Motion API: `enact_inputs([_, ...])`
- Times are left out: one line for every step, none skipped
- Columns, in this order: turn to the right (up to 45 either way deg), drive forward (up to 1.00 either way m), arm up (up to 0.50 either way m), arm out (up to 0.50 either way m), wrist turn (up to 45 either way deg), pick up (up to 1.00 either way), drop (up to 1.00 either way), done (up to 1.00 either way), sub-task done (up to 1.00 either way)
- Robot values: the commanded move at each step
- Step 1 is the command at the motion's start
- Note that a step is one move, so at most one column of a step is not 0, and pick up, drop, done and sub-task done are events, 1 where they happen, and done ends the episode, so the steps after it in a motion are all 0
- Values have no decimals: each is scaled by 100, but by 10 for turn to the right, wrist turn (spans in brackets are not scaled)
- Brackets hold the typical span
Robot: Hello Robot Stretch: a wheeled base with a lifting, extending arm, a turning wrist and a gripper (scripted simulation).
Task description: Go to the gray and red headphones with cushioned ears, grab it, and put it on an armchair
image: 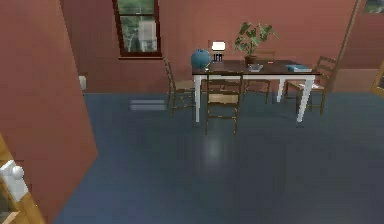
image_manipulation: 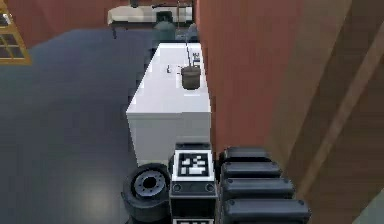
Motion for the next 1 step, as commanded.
enact_inputs([0,40,0,0,0,0,0,0,0])
